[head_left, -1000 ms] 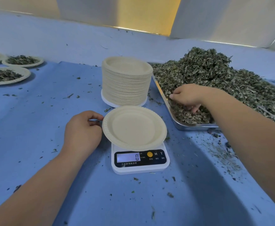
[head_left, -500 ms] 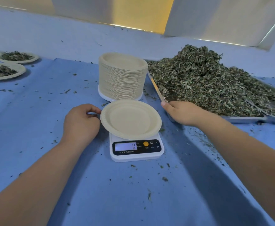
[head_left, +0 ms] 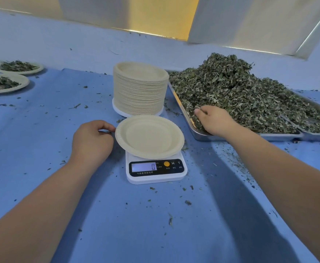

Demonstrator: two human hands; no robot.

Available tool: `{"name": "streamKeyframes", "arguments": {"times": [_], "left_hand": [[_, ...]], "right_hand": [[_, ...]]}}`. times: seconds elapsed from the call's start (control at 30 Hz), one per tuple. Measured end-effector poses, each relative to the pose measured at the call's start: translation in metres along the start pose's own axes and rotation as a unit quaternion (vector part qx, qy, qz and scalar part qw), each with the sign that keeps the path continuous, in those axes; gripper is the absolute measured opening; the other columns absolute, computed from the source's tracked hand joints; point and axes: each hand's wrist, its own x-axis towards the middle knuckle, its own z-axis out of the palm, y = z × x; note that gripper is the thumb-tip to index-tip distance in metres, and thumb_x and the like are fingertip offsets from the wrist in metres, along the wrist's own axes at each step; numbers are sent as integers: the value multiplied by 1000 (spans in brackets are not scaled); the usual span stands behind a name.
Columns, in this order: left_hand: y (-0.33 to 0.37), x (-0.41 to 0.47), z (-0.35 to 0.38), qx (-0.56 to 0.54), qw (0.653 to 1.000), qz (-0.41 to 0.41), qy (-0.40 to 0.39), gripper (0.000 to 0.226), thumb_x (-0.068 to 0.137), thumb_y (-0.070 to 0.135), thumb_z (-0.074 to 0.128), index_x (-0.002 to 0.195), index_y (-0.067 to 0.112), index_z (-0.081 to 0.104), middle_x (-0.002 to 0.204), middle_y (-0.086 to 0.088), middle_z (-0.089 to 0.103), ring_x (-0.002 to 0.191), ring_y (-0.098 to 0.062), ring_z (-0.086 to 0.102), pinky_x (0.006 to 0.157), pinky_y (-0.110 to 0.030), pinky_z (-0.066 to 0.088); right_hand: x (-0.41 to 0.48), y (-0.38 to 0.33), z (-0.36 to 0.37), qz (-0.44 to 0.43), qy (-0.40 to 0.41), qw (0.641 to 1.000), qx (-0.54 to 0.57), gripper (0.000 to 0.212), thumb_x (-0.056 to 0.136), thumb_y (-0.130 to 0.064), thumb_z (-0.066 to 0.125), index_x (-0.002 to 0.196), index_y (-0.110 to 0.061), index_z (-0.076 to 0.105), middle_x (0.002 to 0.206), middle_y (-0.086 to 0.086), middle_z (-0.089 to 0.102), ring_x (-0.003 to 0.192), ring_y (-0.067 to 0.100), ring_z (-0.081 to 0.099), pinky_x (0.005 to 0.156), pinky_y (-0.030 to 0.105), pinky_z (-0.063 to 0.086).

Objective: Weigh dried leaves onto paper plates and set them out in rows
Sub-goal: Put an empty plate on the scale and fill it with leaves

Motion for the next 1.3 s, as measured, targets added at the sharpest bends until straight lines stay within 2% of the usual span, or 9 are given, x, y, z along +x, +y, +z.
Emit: {"name": "streamKeyframes", "arguments": {"times": [0.37,0.47,0.7,0.8,0.87,0.97,1.03,1.1,1.3], "left_hand": [[0,2,2,1,1000,10,-5,43,75,0,46,85,29,76,90,8,76,70,-18,64,58,-24,44],[0,2,2,-4,1000,12,-8,43,75,-1,46,85,29,76,89,7,76,61,-15,58,56,-23,42],[2,0,1,-8,1000,9,-8,41,75,0,47,83,29,76,87,7,76,64,-15,62,52,-21,43],[1,-1,0,-15,1000,14,-13,40,75,1,47,81,28,76,86,5,76,77,-23,70,62,-31,54],[1,0,0,-18,1000,14,-16,41,73,1,47,81,28,76,85,4,76,76,-25,71,63,-34,57],[1,1,1,-14,1000,10,-16,42,73,1,47,82,29,76,85,4,76,67,-20,66,53,-25,47],[1,1,2,-12,1000,10,-16,41,72,2,46,81,30,76,84,5,76,62,-15,62,51,-21,42],[1,1,2,-10,1000,11,-16,41,71,2,46,80,30,75,83,6,75,56,-10,58,47,-18,39],[1,1,2,-8,1000,8,-10,41,71,2,47,79,30,75,83,6,75,46,-4,52,44,-19,38]], "right_hand": [[-24,-62,-28,-85,130,981,114,43,107,-46,37,68,-27,38,60,-8,41,54,5,39,52,29,27],[-41,-100,-25,-146,101,975,138,41,106,-45,40,70,-26,44,63,-9,48,52,-3,44,48,16,29],[-72,-142,6,-235,-54,969,50,37,104,-53,41,82,-25,55,71,-9,56,72,8,54,65,34,41],[-72,-145,9,-230,-62,971,24,46,101,-65,32,93,-31,62,80,-10,63,86,16,59,76,37,49],[-70,-145,6,-225,-52,972,41,46,100,-68,27,83,-39,58,75,-12,60,82,9,58,78,37,50],[-62,-144,3,-217,-36,973,71,39,102,-66,28,85,-42,54,75,-12,57,80,4,56,76,35,48],[-57,-144,4,-210,-29,974,75,36,104,-61,31,100,-37,58,79,-11,60,80,2,56,69,30,44],[-53,-144,5,-209,-13,974,86,36,105,-56,33,90,-32,55,78,-7,61,73,5,56,63,29,40],[-41,-159,3,-106,31,946,306,41,105,-44,43,95,-16,71,86,-3,75,67,1,61,71,32,50]]}}
